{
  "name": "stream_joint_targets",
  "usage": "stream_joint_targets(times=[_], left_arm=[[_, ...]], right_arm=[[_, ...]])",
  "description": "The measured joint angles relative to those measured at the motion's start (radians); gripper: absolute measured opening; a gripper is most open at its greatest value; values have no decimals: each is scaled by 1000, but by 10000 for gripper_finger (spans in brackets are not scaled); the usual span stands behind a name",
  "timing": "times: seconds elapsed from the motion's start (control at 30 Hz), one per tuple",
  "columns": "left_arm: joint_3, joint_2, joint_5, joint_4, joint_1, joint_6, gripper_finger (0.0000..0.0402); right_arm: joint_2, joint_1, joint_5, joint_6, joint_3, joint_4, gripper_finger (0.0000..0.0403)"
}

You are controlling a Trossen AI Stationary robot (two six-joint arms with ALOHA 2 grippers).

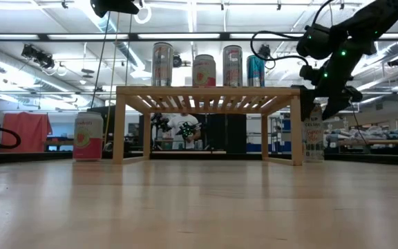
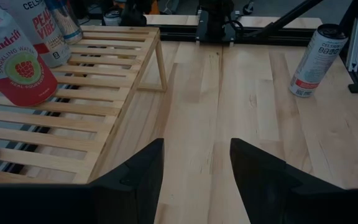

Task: Place canned beverage on shelf
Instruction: Put the white yellow soda can on the shelf aligned with the other white yellow soda can

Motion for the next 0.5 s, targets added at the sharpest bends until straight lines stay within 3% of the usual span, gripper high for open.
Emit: stream_joint_targets(times=[0.5], left_arm=[[0,0,0,1,0,-2,192]], right_arm=[[0,0,15,-36,-85,172,286]])
